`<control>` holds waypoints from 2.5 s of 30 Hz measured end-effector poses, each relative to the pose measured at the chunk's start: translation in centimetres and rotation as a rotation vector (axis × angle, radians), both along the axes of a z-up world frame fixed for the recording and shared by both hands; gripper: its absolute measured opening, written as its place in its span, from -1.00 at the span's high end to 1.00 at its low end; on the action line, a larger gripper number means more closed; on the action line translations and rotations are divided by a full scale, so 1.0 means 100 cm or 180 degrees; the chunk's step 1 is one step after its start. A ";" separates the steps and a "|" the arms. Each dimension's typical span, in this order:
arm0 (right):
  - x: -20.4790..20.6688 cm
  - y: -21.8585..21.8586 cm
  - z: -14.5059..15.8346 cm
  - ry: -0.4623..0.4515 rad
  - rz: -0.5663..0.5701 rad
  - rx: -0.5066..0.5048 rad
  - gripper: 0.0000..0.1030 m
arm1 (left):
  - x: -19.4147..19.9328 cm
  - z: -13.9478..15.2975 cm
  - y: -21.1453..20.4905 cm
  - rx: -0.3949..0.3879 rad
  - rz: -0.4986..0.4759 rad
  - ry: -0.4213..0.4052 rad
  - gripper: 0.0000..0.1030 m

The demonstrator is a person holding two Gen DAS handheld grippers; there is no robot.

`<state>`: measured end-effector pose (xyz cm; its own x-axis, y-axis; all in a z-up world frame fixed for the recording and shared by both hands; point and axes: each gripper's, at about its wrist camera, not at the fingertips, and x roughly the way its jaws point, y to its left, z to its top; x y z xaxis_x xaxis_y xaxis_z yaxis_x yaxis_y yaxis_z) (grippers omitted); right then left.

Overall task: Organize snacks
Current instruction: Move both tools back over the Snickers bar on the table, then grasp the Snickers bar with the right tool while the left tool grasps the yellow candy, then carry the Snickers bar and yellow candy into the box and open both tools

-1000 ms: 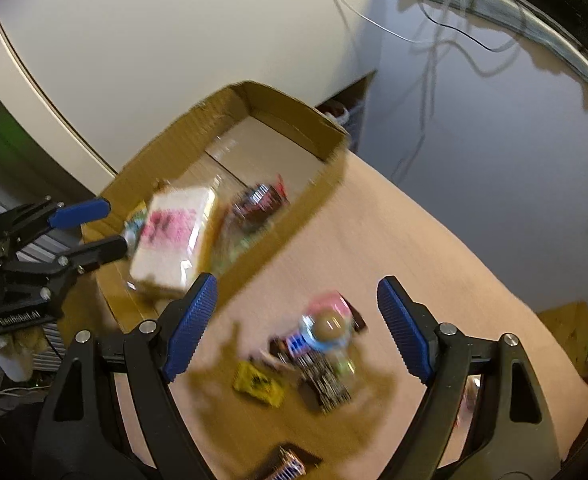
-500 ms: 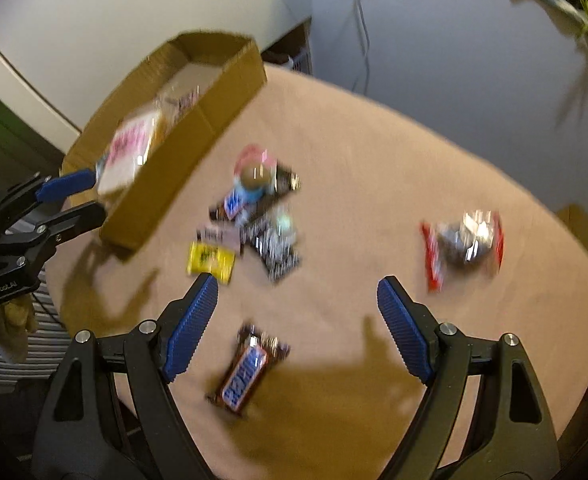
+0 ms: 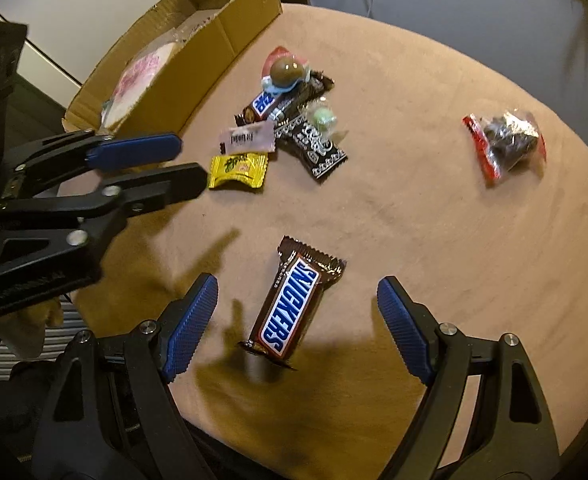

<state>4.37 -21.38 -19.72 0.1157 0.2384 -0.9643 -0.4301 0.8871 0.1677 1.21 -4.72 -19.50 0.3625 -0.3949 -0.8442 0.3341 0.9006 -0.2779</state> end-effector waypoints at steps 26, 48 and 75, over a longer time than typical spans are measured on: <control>0.000 0.007 -0.034 0.0129 -0.0009 -0.0271 0.19 | 0.012 -0.030 -0.022 0.0318 -0.0305 0.0195 0.26; 0.022 -0.022 -0.027 0.0095 -0.0110 -0.0231 0.42 | 0.019 -0.027 -0.034 0.0319 -0.0271 0.0085 0.59; 0.053 0.018 0.062 -0.0437 0.0117 0.0123 0.42 | 0.005 0.042 0.052 0.0126 0.0521 -0.0379 0.60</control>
<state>9.63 -19.59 -13.51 0.2365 0.2816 -0.9299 -0.4835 0.8643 0.1388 1.71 0.51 -15.34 0.5173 -0.2898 -0.8053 0.2106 0.9551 -0.2084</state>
